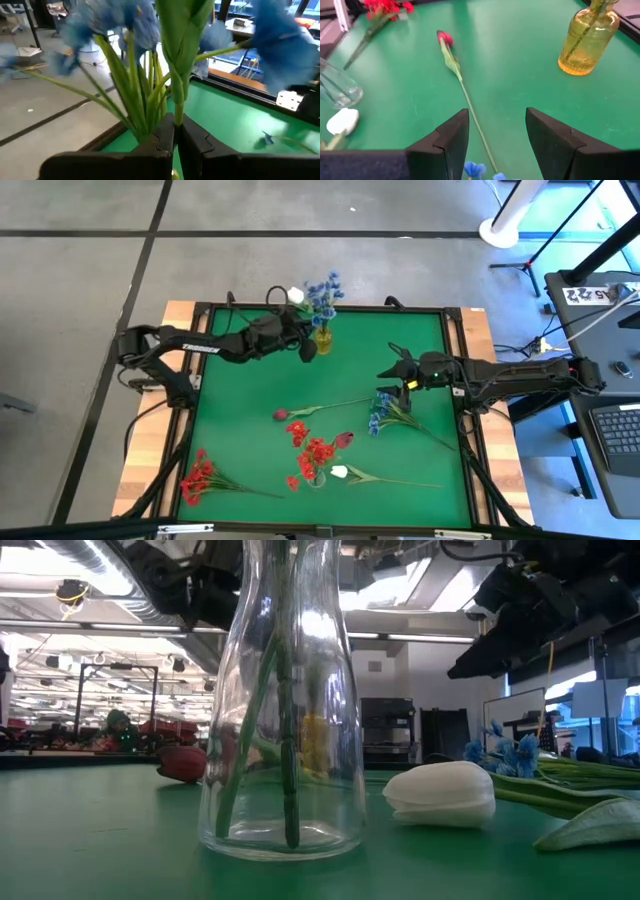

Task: Sort flowers into vase by color
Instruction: Put the top white flower into the yellow vase, then put the blue flowers into the yellow vase

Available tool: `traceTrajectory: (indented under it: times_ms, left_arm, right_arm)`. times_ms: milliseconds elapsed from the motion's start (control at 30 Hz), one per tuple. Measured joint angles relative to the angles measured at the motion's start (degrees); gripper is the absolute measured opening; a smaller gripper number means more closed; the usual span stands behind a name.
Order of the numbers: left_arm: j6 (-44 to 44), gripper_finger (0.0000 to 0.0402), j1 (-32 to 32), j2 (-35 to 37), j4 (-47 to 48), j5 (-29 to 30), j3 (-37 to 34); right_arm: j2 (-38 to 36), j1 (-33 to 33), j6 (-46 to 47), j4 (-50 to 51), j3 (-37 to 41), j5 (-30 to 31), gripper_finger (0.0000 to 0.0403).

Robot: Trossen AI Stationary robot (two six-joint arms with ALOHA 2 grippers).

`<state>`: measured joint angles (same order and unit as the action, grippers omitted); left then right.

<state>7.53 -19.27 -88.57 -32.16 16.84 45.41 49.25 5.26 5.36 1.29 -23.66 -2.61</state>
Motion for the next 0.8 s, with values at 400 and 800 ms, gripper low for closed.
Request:
traceTrajectory:
  times_ms: [400, 800]
  left_arm:
    - [-1.45, 0.0089, 0.0, -1.38, -3.19, 0.94, 0.0]
    - [-3.34, 0.0219, 1.16, 8.11, 19.28, 2.79, 2.7]
  right_arm:
    - [0.0, 0.0, 0.53, -1.71, 0.0, -0.95, 0.0193]
    - [0.02, 0.0, 0.83, -1.2, 0.0, -1.02, 0.0193]
